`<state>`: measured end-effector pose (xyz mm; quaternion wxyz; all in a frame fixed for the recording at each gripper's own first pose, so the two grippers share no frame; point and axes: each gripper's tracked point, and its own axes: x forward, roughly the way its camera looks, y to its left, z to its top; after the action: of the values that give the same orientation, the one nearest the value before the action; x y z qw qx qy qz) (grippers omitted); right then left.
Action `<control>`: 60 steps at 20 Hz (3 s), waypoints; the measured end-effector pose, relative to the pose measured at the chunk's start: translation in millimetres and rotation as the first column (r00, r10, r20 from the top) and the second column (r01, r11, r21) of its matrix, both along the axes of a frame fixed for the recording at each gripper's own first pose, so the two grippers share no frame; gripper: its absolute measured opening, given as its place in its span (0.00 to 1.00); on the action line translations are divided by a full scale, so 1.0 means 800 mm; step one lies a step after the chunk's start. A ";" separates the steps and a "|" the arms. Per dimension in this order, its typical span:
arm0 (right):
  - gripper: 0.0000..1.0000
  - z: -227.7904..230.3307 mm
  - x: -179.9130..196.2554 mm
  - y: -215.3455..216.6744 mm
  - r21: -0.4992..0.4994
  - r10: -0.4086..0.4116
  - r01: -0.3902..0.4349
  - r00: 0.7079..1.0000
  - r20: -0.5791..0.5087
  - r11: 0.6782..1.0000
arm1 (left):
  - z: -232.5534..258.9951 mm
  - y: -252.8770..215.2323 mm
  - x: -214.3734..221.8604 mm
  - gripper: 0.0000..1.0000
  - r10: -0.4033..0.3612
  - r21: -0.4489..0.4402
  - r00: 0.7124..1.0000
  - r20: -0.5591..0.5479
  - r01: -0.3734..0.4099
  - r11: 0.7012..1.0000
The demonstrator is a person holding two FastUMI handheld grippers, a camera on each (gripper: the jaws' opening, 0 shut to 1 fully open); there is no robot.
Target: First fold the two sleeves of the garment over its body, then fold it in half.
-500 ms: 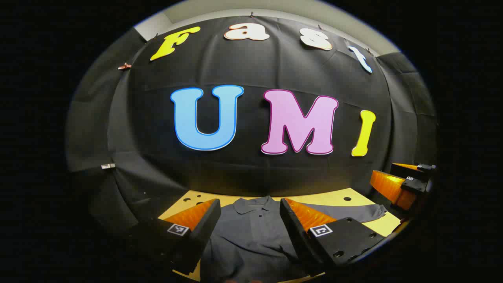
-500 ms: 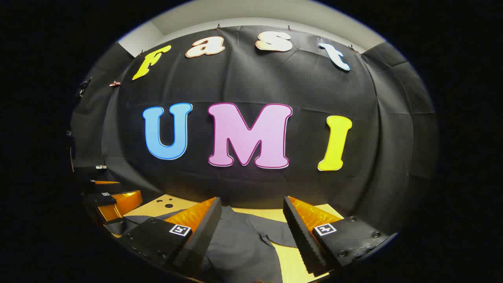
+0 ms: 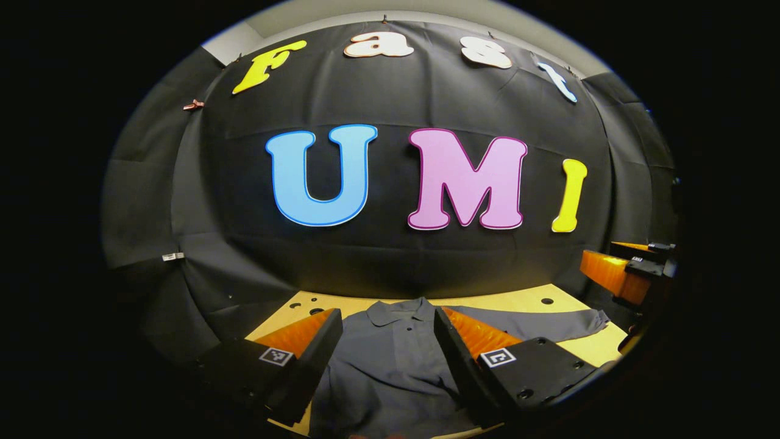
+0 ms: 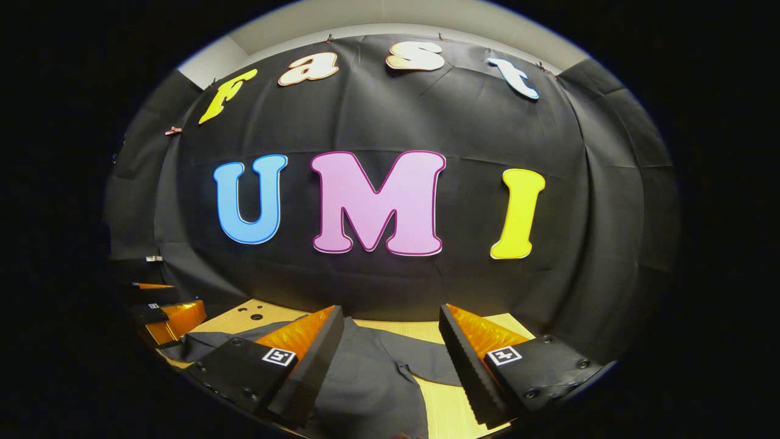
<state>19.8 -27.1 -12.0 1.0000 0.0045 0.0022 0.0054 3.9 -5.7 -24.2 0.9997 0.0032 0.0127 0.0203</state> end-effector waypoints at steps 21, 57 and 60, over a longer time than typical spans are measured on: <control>0.98 -0.108 0.016 -0.166 0.006 -0.202 0.208 0.956 -0.214 0.978 | -0.045 -0.020 -0.009 0.95 0.055 0.018 0.992 -0.111 -0.053 0.998; 0.99 -0.380 0.076 -0.496 0.003 -0.408 0.655 0.474 -0.780 0.756 | -0.103 0.006 0.033 0.95 0.114 0.009 0.948 -0.296 -0.117 0.993; 0.98 -0.391 0.077 -0.490 -0.009 -0.395 0.640 0.463 -0.794 0.768 | -0.107 0.002 0.035 0.95 0.107 -0.005 0.946 -0.306 -0.114 0.994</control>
<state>81.4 -418.9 -324.8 0.8425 0.1535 0.4174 -0.3039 31.7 -4.3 -109.8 0.9830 -0.0056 0.1675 0.0752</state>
